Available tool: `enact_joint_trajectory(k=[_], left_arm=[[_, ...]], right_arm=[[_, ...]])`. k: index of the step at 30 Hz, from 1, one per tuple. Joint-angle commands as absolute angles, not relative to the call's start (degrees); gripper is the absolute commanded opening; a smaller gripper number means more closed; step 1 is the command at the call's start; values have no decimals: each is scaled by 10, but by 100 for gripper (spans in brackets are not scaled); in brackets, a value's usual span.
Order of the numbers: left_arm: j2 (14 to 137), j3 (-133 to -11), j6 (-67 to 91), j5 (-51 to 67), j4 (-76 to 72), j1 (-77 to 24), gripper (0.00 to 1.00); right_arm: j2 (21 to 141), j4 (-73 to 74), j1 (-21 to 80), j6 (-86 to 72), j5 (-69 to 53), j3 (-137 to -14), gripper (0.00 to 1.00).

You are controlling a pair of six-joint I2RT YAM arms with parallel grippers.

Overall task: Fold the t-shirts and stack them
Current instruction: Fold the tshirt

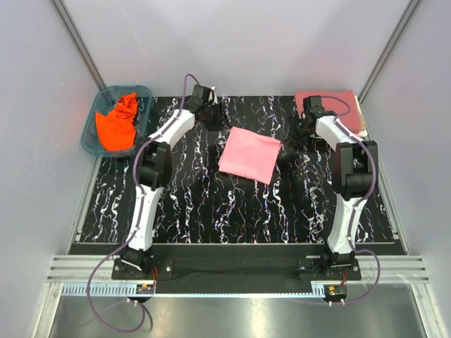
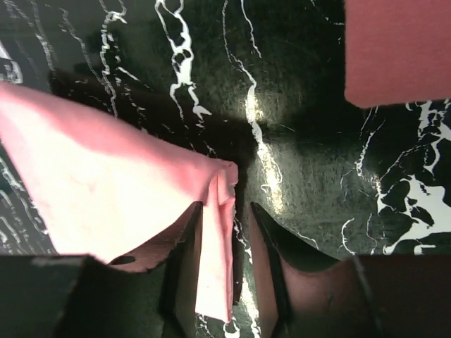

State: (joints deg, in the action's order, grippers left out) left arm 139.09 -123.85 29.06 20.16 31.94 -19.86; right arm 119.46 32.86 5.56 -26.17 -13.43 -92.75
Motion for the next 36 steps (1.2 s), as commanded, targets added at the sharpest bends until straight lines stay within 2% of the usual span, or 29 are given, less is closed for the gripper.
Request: enact_joint_trajectory(k=[1, 4, 7, 8, 13, 19, 23, 28, 32, 36], left_arm=[[1311, -1196, 260, 221, 278, -182, 42], [1273, -1123, 266, 257, 238, -185, 35], [1263, -1080, 276, 299, 191, -195, 33], [1268, -1081, 277, 312, 187, -197, 32], [1315, -1108, 287, 348, 159, -201, 31], [1385, -1169, 288, 339, 157, -202, 32], [1418, -1186, 291, 335, 154, -201, 33], [1417, -1205, 305, 336, 155, -192, 33], [1358, -1192, 301, 327, 168, -189, 34], [1282, -1105, 287, 313, 173, -190, 35]], right_arm=[[1136, 321, 56, -250, -166, -932, 41], [1119, 309, 56, -254, -191, -909, 38], [1121, 289, 56, -256, -222, -895, 27], [1130, 285, 56, -258, -234, -896, 23], [1165, 268, 55, -255, -241, -912, 22], [1236, 259, 48, -246, -206, -951, 17], [1273, 260, 41, -237, -200, -983, 17], [1253, 260, 39, -240, -203, -996, 21], [1182, 262, 39, -246, -218, -962, 27], [1129, 260, 41, -260, -245, -907, 30]])
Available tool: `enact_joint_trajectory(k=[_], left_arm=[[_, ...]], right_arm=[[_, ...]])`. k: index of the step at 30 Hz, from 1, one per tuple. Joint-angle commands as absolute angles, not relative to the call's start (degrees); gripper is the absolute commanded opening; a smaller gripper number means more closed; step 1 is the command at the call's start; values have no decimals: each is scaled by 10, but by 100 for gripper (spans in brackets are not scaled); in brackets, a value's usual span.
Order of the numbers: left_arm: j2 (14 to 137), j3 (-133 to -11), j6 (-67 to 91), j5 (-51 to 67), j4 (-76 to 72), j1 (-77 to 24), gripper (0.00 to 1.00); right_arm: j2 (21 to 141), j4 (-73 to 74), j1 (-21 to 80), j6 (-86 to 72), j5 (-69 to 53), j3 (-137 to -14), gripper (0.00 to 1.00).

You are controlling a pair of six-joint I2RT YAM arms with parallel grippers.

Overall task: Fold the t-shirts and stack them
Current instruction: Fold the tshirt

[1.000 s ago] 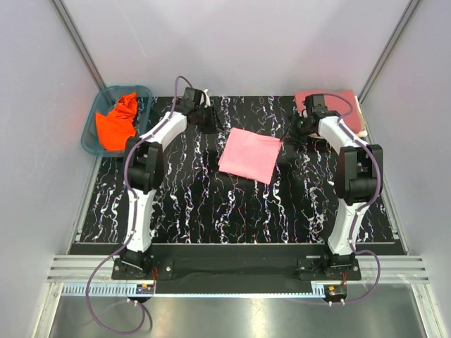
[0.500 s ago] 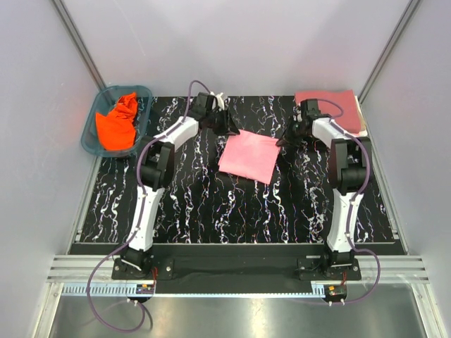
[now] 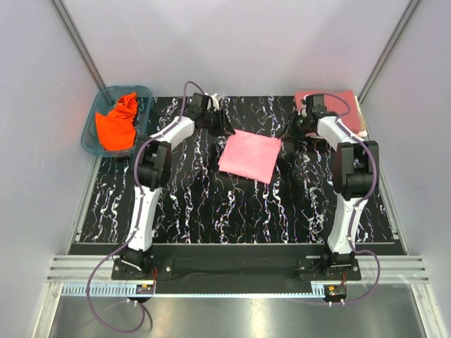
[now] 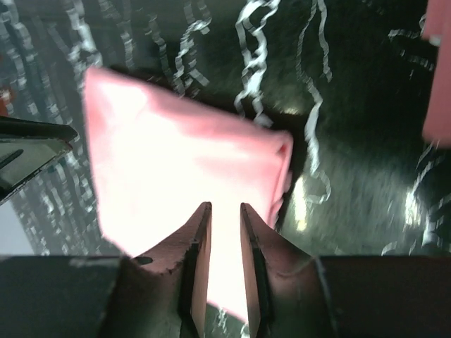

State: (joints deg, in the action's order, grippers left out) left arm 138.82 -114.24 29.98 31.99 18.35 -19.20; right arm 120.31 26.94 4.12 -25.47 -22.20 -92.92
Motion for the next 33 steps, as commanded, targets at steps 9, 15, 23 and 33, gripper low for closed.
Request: enact_joint_trajectory(k=[9, 15, 23, 33], left_arm=[[1192, -915, 262, 342, 144, -218, 37], [1178, -814, 268, 320, 110, -224, 37], [1185, -807, 257, 265, 134, -224, 37], [1031, -833, 246, 330, 225, -224, 40]], right_arm=[[1092, 155, 44, -305, -300, -768, 24], [1130, 126, 44, -313, -316, -739, 28], [1152, 127, 44, -303, -290, -729, 29], [1087, 147, 44, -280, -233, -722, 56]])
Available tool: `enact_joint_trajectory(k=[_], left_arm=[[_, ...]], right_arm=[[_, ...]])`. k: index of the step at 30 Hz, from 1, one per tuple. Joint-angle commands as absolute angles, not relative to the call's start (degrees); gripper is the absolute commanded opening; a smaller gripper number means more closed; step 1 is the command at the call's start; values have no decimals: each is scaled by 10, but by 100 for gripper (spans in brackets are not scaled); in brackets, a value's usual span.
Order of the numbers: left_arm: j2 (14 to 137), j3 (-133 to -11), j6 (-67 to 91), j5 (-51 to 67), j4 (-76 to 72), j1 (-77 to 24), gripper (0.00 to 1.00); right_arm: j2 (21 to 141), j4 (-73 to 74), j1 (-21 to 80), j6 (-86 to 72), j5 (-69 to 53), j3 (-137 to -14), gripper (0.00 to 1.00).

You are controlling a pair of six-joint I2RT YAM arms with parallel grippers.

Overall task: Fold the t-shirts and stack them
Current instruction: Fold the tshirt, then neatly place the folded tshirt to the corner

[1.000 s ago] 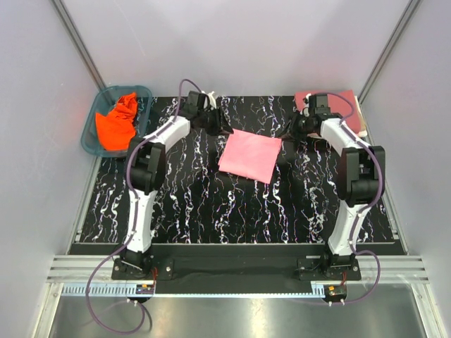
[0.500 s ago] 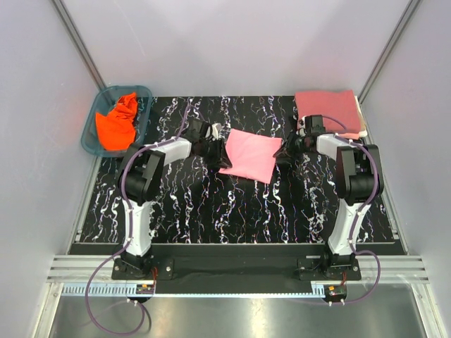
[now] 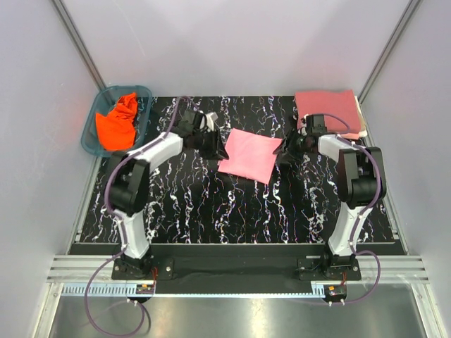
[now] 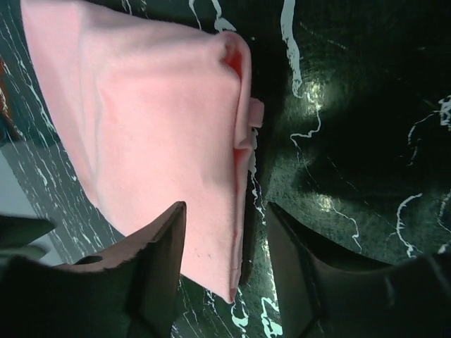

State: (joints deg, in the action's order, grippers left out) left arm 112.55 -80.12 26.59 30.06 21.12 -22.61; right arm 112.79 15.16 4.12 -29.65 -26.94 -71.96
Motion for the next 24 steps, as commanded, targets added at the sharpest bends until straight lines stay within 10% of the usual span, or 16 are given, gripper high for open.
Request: enact_joint_trajectory(k=[1, 24], left_arm=[[1001, -831, 243, 329, 231, -224, 40], [820, -696, 180, 369, 278, -223, 43]], right_arm=[[1093, 147, 43, -280, -226, -725, 57], [1205, 146, 88, -269, -169, -790, 52]])
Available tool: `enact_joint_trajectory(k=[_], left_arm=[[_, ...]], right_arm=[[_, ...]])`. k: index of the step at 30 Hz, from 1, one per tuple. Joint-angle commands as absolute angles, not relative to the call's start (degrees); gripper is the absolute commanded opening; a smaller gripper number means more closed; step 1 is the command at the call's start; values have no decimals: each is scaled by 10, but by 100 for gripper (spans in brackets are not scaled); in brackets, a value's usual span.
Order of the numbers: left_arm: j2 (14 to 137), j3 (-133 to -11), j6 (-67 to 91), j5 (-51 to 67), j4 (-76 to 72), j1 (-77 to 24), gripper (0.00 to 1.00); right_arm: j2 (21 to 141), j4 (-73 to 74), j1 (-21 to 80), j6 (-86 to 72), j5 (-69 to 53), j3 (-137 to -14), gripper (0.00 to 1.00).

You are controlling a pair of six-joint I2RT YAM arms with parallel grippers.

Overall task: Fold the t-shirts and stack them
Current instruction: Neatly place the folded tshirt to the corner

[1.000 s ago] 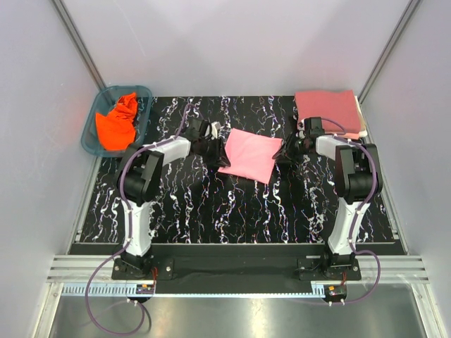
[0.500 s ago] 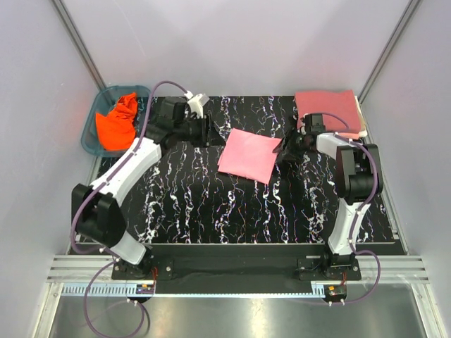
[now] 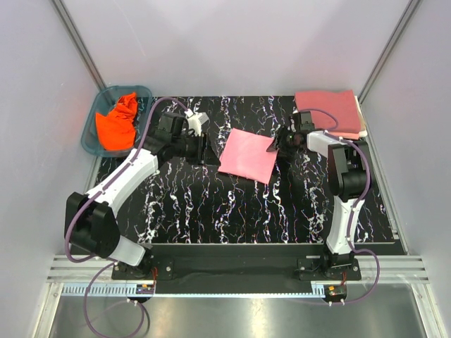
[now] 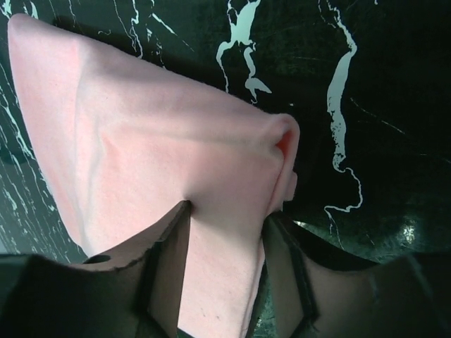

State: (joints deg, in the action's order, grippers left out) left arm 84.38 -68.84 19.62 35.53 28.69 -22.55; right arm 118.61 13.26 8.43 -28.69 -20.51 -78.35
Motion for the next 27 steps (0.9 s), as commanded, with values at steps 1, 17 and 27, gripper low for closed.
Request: enact_joint_trajectory(k=[1, 17, 27], left_arm=[[820, -696, 180, 369, 278, -222, 43], [826, -690, 174, 344, 282, -221, 42], [828, -688, 171, 348, 284, -222, 42]], right_arm=[[1206, 146, 88, -268, -169, -791, 49], [1184, 154, 89, -215, -179, -841, 0], [1105, 254, 89, -99, -100, -913, 0]])
